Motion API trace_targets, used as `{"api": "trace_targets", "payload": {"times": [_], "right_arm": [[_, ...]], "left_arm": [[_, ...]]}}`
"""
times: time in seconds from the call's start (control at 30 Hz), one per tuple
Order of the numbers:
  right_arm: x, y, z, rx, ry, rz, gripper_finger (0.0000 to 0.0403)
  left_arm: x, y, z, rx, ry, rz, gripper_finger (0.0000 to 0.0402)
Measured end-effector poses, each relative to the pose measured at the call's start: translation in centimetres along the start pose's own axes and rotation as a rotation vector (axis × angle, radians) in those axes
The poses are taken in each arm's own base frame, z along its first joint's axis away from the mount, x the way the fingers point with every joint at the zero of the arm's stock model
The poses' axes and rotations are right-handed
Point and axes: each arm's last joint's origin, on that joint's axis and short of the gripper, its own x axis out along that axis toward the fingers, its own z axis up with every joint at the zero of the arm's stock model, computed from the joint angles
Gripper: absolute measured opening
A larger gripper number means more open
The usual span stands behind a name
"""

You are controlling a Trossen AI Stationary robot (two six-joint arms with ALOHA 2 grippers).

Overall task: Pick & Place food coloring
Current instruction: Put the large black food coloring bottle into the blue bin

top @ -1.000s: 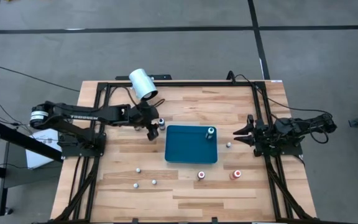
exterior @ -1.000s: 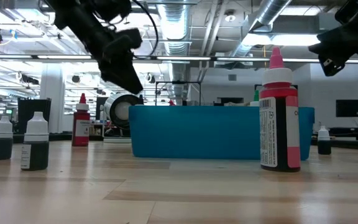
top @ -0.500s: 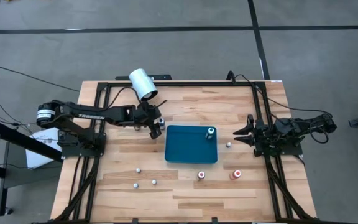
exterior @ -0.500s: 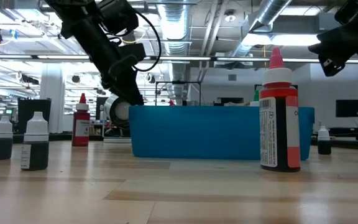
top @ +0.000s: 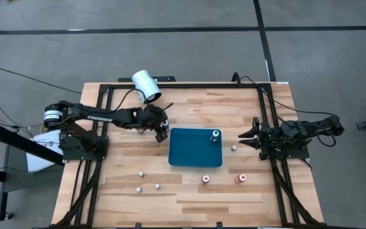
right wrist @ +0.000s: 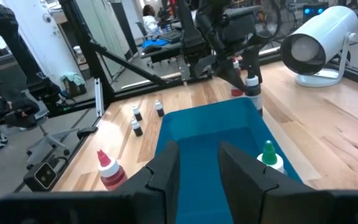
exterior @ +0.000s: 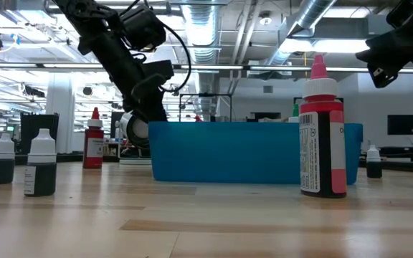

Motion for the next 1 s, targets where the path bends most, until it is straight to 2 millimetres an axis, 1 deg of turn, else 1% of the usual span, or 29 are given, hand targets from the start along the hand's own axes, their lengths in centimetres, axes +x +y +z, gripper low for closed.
{"api": "trace_targets", "payload": {"times": [0.23,0.33,0.47,0.67,0.73,0.87,1.0], "right_arm": [[0.01,0.00,-0.01,-0.001,0.001,0.000,0.0098],[0.01,0.00,-0.01,-0.001,0.001,0.000,0.0098],[0.00,0.00,-0.01,-0.001,0.000,0.000,0.0098],[0.00,0.00,-0.01,-0.001,0.000,0.000,0.0098],[0.01,0.00,-0.01,-0.001,0.001,0.000,0.0098],[0.01,0.00,-0.01,-0.001,0.001,0.000,0.0098],[0.00,0.00,-0.01,0.004,0.000,0.000,0.0098]], "left_arm": [[0.00,0.03,0.10,0.021,-0.012,0.013,0.0199],[0.00,0.06,0.11,0.021,-0.014,0.024,0.0192],[0.00,0.07,0.10,0.022,-0.014,0.028,0.0168],[-0.02,0.08,0.14,0.021,-0.017,0.030,0.0118],[-0.02,0.07,0.14,0.020,-0.017,0.030,0.0109],[-0.03,0.08,0.14,0.014,-0.017,0.030,0.0110],[-0.03,0.08,0.13,0.014,-0.016,0.031,0.0125]]}}
